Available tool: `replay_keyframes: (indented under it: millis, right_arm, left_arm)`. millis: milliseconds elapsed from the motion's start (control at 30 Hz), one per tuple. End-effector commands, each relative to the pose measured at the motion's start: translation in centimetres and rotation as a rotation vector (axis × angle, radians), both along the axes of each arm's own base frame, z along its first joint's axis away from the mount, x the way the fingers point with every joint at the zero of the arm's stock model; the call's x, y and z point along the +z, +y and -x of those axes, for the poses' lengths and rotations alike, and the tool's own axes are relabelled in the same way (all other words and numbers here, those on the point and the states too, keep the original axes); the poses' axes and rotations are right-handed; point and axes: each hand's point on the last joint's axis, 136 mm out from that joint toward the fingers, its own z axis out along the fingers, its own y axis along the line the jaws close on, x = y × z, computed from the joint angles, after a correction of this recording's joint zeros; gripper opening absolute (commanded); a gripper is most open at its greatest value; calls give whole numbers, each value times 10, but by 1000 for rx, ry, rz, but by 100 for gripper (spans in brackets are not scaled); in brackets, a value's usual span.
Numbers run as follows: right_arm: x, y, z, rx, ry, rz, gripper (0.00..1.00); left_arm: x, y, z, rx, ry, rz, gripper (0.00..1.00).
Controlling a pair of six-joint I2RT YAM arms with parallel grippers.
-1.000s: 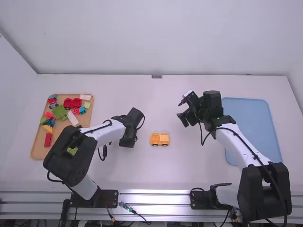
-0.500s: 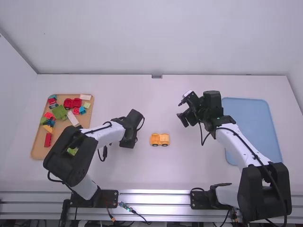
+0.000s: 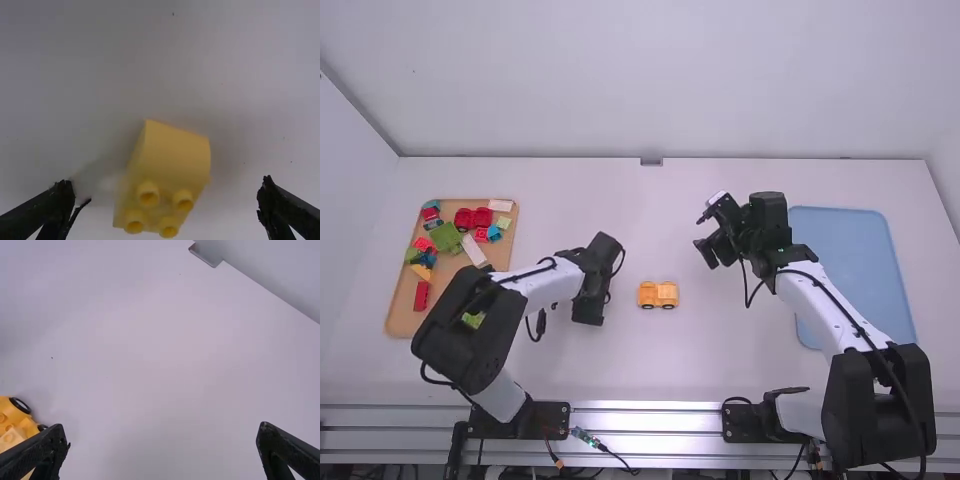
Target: Assemble lego blocks to make yellow taxi
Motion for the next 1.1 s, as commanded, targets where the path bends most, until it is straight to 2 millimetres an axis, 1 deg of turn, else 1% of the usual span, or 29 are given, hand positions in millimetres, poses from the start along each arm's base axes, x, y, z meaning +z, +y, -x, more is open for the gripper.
replay_keyframes:
  millis: [0,100,167,200,267,333,367,400,467,600,633,667,700,767,800,867,900,933,967,1033,1067]
  right_arm:
    - [16,2,-5,-1,-35,-12,99]
    - [16,2,-6,-1,-38,-12,99]
    - [16,2,-6,-1,-38,-12,99]
    - [16,2,-6,-1,-38,-12,99]
    - [16,2,-6,-1,-38,-12,99]
    - [17,2,-6,0,-39,-12,99]
    - [17,2,-6,0,-39,-12,99]
    - [17,2,-6,1,-40,-11,99]
    - [16,2,-6,2,-40,-10,99]
    - [16,2,-6,2,-40,-10,99]
    - [17,2,-6,2,-40,-11,99]
    - [17,2,-6,2,-40,-11,99]
    - [17,2,-6,3,-40,-13,99]
    - [17,2,-6,3,-43,-13,99]
    - [17,3,-6,4,-43,-13,99]
    - [17,2,-6,1,-42,-15,99]
    - [17,3,-6,2,-42,-15,99]
    - [17,3,-6,2,-42,-15,99]
    - [17,2,-6,2,-42,-15,99]
    - [17,2,-6,1,-41,-16,99]
    - [17,2,-6,1,-40,-16,99]
  left_arm:
    - [0,0,3,-43,10,-10,95]
    - [19,1,-1,-107,-8,-18,95]
    - [28,3,-3,-125,-16,-20,95]
    - [40,4,-8,-169,-42,-24,95]
    - [52,6,-13,-224,-68,-30,95]
    - [70,8,-20,-317,-112,-48,96]
    - [80,9,-24,-396,-141,-67,99]
    - [87,10,-27,-477,-166,-87,99]
    - [104,12,-34,-716,-232,-162,99]
    - [126,11,-41,-1094,-317,-298,99]
    - [133,13,-43,-1222,-334,-368,99]
    - [134,13,-43,-1244,-336,-384,99]
    - [137,18,-46,-1320,-331,-450,99]
    - [143,35,-50,-1474,-276,-629,99]
    - [144,39,-51,-1504,-260,-664,99]
    - [145,51,-51,-1621,-184,-772,99]
    - [146,54,-53,-1719,-158,-827,99]
    - [146,54,-53,-1719,-158,-827,99]
    - [143,46,-53,-1921,-158,-861,99]
    - [140,26,-50,-2207,-229,-869,99]
    - [140,24,-50,-2226,-236,-871,99]
